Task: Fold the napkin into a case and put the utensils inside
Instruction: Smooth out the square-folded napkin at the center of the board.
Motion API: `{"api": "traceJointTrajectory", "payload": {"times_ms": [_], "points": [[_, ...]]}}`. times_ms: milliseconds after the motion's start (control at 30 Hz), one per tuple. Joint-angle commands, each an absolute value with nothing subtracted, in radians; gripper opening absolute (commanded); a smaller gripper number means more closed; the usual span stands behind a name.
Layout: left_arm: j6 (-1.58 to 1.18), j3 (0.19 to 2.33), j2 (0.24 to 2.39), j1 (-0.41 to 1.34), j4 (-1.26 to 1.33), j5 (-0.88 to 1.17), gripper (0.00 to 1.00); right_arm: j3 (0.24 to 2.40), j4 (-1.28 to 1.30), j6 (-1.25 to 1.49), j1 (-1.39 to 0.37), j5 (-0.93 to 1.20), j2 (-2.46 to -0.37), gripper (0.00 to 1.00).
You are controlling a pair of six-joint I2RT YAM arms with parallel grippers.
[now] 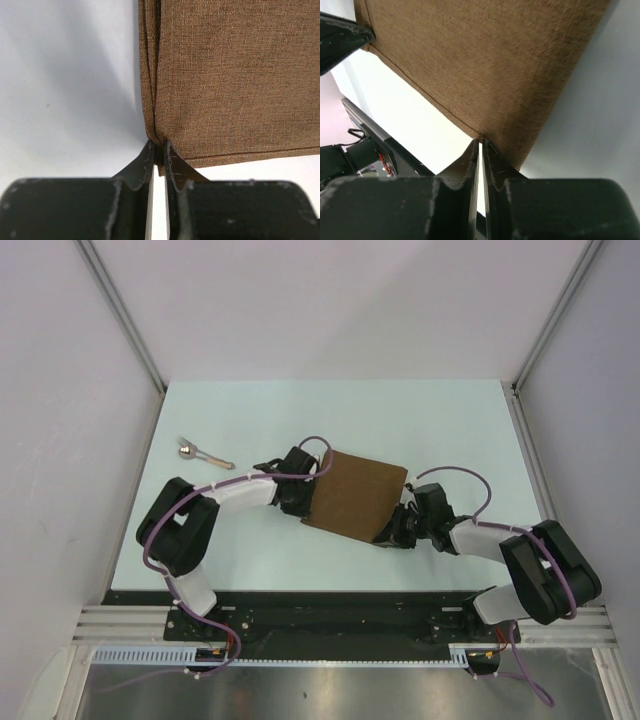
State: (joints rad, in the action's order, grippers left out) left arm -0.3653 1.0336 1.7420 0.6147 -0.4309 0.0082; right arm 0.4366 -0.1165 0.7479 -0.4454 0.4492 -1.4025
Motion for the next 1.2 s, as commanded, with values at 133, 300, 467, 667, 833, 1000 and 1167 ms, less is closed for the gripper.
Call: {"api": "traceJointTrajectory", "payload": {"times_ms": [133, 300, 467, 667, 833, 1000, 1167], "points": [[-0.339, 1.031, 1.792, 0.565, -0.459, 0.011, 0.00, 0.394, -0.245, 0.742, -0.396, 0.497, -1.485, 0.10], [-0.344, 1.066, 1.747, 0.565, -0.492, 0.020, 0.06, 0.483, -0.130, 0.753, -0.381, 0.554, -1.329, 0.15], [-0.344, 1.193, 1.671, 0.561, -0.544, 0.026, 0.43, 0.604, -0.020, 0.690, -0.253, 0.551, -1.298, 0.36], [-0.371, 1.315, 1.741, 0.549, -0.397, 0.125, 0.34, 0.765, -0.092, 0.655, -0.130, 0.615, -1.523, 0.36], [-0.436, 1.333, 1.882, 0.542, -0.100, 0.334, 0.09, 0.871, -0.193, 0.664, -0.104, 0.646, -1.647, 0.24], [-0.500, 1.374, 2.042, 0.506, 0.084, 0.345, 0.08, 0.934, -0.285, 0.687, -0.083, 0.710, -1.813, 0.13], [-0.573, 1.417, 2.140, 0.445, 0.160, 0.310, 0.07, 0.969, -0.351, 0.690, -0.066, 0.742, -1.934, 0.07]]}}
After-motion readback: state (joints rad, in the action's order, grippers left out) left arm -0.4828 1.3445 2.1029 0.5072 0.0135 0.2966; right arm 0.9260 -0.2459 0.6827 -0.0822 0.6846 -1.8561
